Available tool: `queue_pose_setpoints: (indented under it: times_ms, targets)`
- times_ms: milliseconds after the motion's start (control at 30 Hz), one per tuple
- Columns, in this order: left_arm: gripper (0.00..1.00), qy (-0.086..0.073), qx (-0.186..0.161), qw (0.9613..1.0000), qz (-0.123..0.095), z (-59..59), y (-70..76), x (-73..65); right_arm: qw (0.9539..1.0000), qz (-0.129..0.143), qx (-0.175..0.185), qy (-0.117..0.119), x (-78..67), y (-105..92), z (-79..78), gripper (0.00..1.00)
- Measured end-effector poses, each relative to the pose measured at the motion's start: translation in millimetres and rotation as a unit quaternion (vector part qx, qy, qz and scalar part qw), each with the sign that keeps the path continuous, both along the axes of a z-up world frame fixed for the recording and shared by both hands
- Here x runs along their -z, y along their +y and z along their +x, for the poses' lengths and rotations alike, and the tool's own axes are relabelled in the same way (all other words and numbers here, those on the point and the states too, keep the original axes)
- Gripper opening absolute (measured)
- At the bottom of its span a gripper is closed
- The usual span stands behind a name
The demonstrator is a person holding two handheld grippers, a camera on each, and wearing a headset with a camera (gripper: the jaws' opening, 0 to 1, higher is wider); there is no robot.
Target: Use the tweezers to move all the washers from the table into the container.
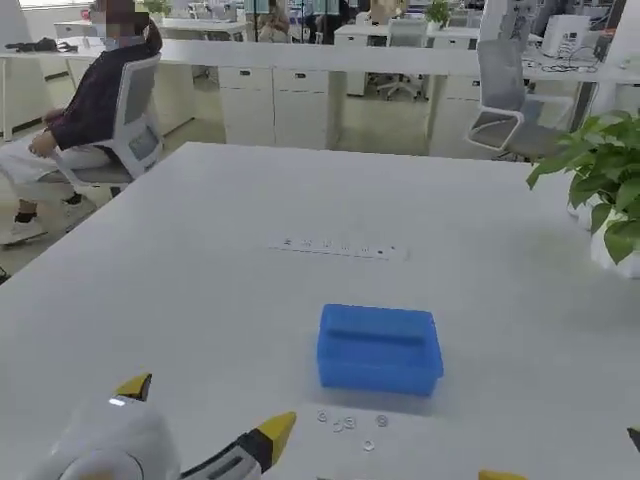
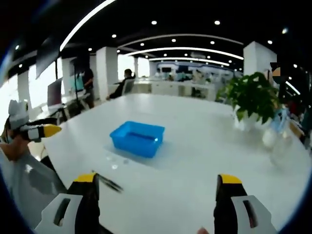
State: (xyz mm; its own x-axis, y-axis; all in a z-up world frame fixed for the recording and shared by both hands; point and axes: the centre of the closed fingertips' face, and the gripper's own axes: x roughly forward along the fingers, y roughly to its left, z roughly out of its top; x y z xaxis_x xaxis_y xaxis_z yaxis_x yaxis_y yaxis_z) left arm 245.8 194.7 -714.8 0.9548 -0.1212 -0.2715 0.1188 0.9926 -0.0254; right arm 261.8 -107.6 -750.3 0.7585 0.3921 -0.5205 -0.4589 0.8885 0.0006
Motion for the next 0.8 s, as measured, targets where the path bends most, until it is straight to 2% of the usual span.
queue_pose_setpoints:
  times_ms: [100,233,300,400,567,633,800]
  targets:
    - [0.94,0.005,0.001,0.9999,0.010,-0.1,-0.3,2.2,0.9999,-0.010,-0.006,-0.005,-0.7,2.3,-0.8,0.99]
    - [0.93,0.006,-0.002,0.9999,0.010,-0.1,1.4,2.6,0.9997,-0.020,-0.011,-0.006,0.7,1.6,-0.5,0.98]
    - [0.92,0.007,-0.005,0.9999,0.011,0.1,2.5,3.1,0.9997,-0.020,-0.011,-0.006,1.0,0.9,0.2,0.98]
    - [0.91,0.020,-0.007,0.9996,0.020,0.0,3.5,8.1,0.9998,-0.017,-0.009,-0.006,0.8,-0.3,0.7,0.98]
    - [0.91,0.024,-0.005,0.9994,0.025,-0.1,3.2,9.6,0.9999,-0.012,-0.006,-0.006,0.0,-1.9,1.4,0.98]
    - [0.90,0.031,-0.009,0.9993,0.021,0.0,5.1,11.6,0.9999,-0.012,-0.004,-0.006,-0.3,-2.4,1.5,0.97]
    - [0.90,0.035,-0.017,0.9990,0.019,-0.2,9.1,12.6,0.9999,-0.008,-0.002,-0.006,-1.0,-3.1,2.5,0.97]
